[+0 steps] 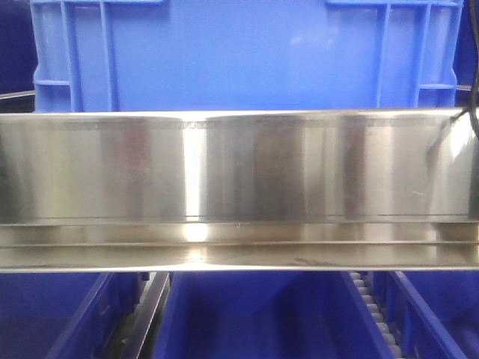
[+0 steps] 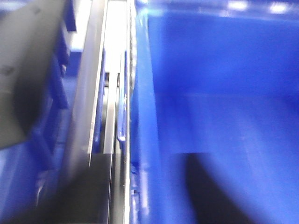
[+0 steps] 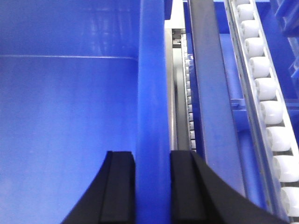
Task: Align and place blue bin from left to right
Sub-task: 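Close both grippers on the blue bin's side walls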
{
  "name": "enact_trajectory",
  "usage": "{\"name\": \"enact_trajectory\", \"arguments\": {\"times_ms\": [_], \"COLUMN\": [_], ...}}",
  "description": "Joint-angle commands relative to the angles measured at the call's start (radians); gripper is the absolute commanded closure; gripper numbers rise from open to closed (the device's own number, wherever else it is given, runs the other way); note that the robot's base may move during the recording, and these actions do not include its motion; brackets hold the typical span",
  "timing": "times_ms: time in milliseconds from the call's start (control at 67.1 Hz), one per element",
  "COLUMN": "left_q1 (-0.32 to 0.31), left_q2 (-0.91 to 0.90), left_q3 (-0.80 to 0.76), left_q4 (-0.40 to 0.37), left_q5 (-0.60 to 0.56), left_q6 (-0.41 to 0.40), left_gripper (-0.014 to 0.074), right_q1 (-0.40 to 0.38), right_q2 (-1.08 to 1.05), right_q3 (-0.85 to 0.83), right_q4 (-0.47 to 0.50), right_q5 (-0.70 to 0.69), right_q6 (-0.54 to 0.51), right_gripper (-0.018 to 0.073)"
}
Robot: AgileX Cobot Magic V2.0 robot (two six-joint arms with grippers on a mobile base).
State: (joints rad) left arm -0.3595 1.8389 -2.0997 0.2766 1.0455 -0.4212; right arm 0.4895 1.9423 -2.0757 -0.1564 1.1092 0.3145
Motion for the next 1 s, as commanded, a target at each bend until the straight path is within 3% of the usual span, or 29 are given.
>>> {"name": "enact_trajectory", "arguments": {"times_ms": [0, 223, 372, 983], "left_q1": [-0.011, -0.013, -0.013, -0.013], "left_q2": [0.019, 0.064, 0.086, 0.117], "left_q3": [-0.008, -0.008, -0.008, -0.008], "left_q4": [-0.002, 0.014, 0.084, 0.084], "left_q5": [-0.037, -0.042, -0.042, -0.036], "left_q6": [-0.005, -0.011, -0.039, -0.052], "left_gripper": [0.0177, 0.0262, 0.0261, 0.0261], "right_q1": [-0.004, -0.004, -0.004, -0.004], "right_q2": [0.002, 0.002, 0.002, 0.002], "right_q3": [-0.004, -0.004, -0.004, -0.004], "right_q4": [-0.015, -0.015, -0.015, -0.015], "right_q5": [0.005, 0.005, 0.005, 0.005], "right_q6": [0.001, 0.001, 0.001, 0.001], "right_gripper": [0.0636, 0.0636, 0.0636, 0.0636]}}
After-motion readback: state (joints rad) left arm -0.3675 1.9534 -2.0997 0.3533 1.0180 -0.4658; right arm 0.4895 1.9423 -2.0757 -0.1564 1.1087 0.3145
